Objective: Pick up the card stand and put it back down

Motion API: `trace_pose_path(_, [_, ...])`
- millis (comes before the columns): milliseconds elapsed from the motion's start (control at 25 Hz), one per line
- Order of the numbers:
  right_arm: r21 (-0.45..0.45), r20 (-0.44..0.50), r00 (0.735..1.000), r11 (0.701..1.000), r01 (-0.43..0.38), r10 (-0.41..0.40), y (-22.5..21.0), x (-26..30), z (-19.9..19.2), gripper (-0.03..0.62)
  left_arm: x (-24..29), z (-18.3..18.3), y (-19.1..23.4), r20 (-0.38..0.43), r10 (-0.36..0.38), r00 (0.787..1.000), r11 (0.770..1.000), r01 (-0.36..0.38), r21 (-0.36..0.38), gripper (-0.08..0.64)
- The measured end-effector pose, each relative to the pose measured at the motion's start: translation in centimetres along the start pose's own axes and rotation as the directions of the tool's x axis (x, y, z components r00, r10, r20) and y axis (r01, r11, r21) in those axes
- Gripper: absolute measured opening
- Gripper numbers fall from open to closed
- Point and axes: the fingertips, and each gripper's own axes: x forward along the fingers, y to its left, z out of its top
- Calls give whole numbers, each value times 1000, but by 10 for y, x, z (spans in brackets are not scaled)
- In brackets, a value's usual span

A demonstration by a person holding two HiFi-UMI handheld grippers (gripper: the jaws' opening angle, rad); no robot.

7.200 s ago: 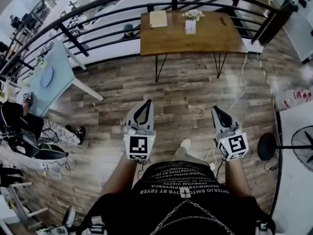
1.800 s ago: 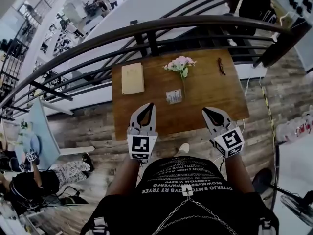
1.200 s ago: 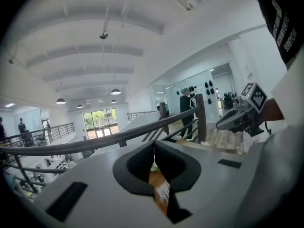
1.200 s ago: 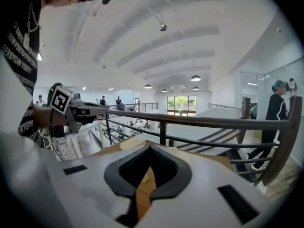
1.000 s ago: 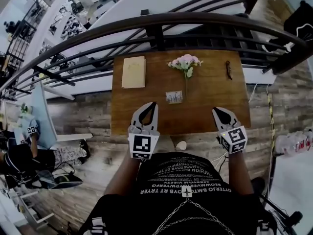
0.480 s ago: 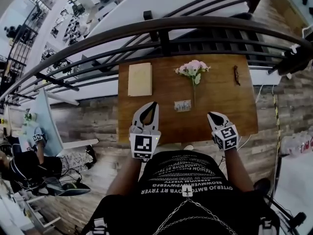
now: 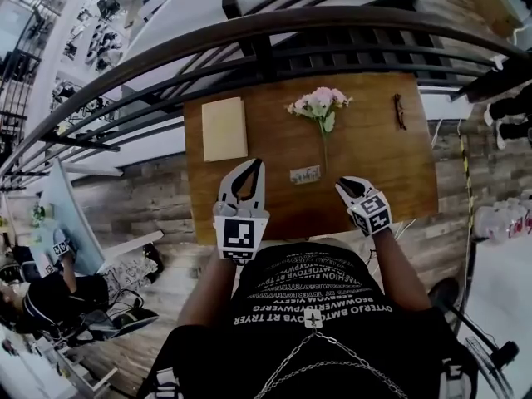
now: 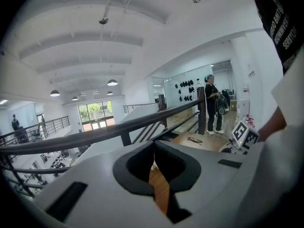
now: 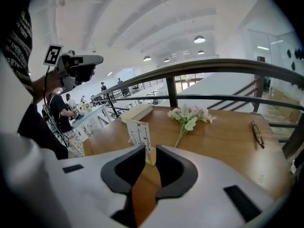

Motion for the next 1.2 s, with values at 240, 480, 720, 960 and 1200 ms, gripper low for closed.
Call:
trace_pose_path(240, [-2,-77,994,997,-74,74,-3,42,-18,156,16,-14,13,-44,-8,999,1000,8,-11,29])
trace_pose_path(480, [-34,-132,986,993,-111,106,-4,88,-30,170,23,-31,25,-82,4,997,1000,-5,-19,29])
trace_pose_path(720, [-68,-170,977,988,-139,126,3,115,-34,187,12,-39,39,-105,24,994,999,-27,-22,29])
trace_pose_path(960, [-108,-155,976,979,-171,153,8,128,-32,178,1,-48,52,-124,52,991,998,-56,-26,29])
trace_pose_path(1200, [-97,-146,977,981,-169,154,2,140,-35,152,7,-61,55,-132,59,990,998,-62,-20,29])
